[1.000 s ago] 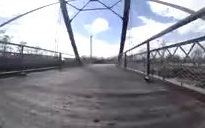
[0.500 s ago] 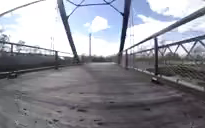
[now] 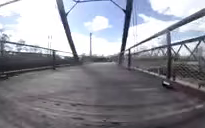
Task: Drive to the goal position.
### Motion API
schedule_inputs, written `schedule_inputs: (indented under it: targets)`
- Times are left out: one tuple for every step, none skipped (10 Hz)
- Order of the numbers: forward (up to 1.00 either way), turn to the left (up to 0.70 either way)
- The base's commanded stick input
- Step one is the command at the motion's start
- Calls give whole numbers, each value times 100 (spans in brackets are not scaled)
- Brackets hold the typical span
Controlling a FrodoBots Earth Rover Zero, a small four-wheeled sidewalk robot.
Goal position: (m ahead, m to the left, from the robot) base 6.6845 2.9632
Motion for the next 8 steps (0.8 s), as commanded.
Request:
schedule_inputs:
  targets:
    - [100,-18]
    - [100,-4]
    - [100,0]
    - [100,0]
    - [100,0]
    - [100,0]
    - [100,0]
    - [100,-8]
